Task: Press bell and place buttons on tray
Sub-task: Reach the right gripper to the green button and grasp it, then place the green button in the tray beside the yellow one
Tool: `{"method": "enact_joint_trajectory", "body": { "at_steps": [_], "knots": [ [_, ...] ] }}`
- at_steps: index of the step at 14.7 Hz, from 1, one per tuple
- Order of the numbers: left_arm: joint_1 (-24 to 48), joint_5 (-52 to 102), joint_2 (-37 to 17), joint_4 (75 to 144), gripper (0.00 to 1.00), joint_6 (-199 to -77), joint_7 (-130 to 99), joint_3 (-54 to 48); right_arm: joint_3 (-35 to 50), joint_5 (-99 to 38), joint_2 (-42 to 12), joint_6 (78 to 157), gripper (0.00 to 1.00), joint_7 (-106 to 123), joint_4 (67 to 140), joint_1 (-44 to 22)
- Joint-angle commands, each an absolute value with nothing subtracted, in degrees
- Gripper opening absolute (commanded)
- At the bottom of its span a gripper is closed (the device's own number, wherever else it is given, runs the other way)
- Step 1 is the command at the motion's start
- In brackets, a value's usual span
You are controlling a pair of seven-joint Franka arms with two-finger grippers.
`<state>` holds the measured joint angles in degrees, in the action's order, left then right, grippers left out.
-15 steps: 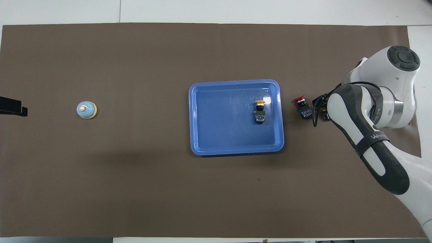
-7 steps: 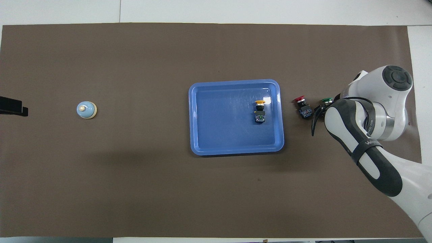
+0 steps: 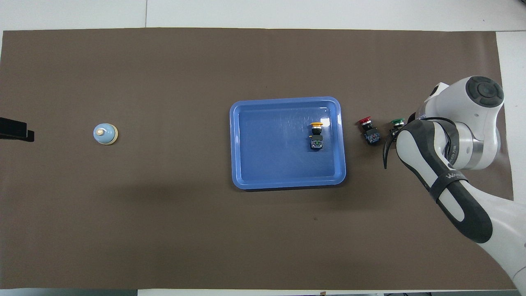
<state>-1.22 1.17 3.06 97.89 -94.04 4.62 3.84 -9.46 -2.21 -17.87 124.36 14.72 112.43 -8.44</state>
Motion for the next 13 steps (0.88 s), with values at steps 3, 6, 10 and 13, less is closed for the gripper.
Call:
{"method": "enact_joint_trajectory", "body": {
  "at_steps": [3, 6, 10, 13],
  "knots": [
    [-0.97, 0.79, 4.22, 98.88, 1.00, -94.13, 3.96, 3.87, -8.79, -1.14, -18.45, 109.69, 0.00, -0.14, 98.71, -18.86],
    [-0.97, 0.79, 4.22, 98.88, 1.00, -94.22, 3.95, 3.87, -8.44, -2.11, -19.86, 113.10, 0.00, -13.31, 98.00, -26.17],
    [-0.97, 0.79, 4.22, 98.88, 1.00, -94.22, 3.96, 3.87, -8.35, -5.69, -27.93, 117.31, 0.00, -28.99, 91.16, -34.97],
    [-0.97, 0.79, 4.22, 98.88, 1.00, -94.22, 3.96, 3.95, -8.35, -8.08, -29.09, 121.98, 0.00, -30.66, 92.45, -35.94]
  ]
}}
